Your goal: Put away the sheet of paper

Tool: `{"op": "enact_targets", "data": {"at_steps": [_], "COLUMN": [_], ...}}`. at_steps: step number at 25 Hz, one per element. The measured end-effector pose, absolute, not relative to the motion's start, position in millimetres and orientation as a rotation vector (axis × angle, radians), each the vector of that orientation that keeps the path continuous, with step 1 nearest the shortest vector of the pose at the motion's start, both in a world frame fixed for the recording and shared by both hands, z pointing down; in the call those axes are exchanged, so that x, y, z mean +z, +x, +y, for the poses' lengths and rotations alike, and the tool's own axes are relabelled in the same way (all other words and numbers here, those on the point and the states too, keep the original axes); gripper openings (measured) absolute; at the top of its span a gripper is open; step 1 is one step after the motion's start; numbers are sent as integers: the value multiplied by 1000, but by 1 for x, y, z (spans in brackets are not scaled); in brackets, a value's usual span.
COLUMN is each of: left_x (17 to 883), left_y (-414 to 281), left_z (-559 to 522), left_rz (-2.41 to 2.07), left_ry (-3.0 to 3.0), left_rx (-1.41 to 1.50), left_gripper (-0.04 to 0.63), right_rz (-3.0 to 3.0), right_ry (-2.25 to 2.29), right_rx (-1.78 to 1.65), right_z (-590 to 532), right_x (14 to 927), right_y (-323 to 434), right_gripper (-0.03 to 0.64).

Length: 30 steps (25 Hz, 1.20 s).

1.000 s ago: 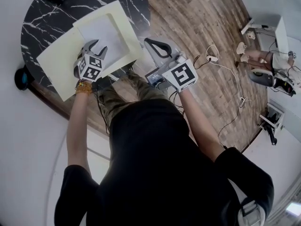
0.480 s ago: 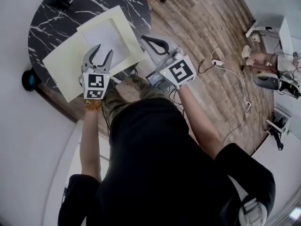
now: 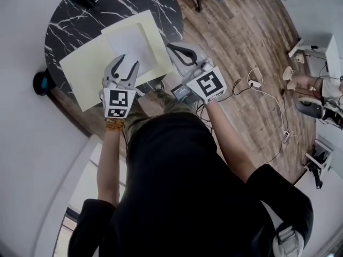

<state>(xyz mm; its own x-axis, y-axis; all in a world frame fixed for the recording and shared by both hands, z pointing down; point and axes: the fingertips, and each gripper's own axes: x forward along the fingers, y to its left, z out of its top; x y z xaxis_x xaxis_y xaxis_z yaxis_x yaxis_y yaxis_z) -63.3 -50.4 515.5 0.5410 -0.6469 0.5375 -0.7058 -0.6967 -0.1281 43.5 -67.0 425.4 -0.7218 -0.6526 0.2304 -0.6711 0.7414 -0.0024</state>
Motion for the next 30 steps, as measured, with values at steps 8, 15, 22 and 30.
{"op": "enact_targets", "data": {"at_steps": [8,15,22,30], "left_x": [476,441,408,401], "left_y": [-60,-59,-57,-57], "left_z": [-57,-65,-68,-64], "left_rz": [-1242,-1315,-1374,-1396], "left_ry": [2698,2659,2614,2623], "left_rx": [746,496,414,368], "left_gripper": [204,195,178,110], "right_rz": [-2756,-2782,-2801,-2816], "right_ry": [1005,959,916,884], "right_rx": [85,56,58,78], "right_z": [-76,-78,-76,-76], "right_x": [414,405,403,405], "right_y": [31,18,10,1], "right_gripper": [-2,-2,-2,-2]}}
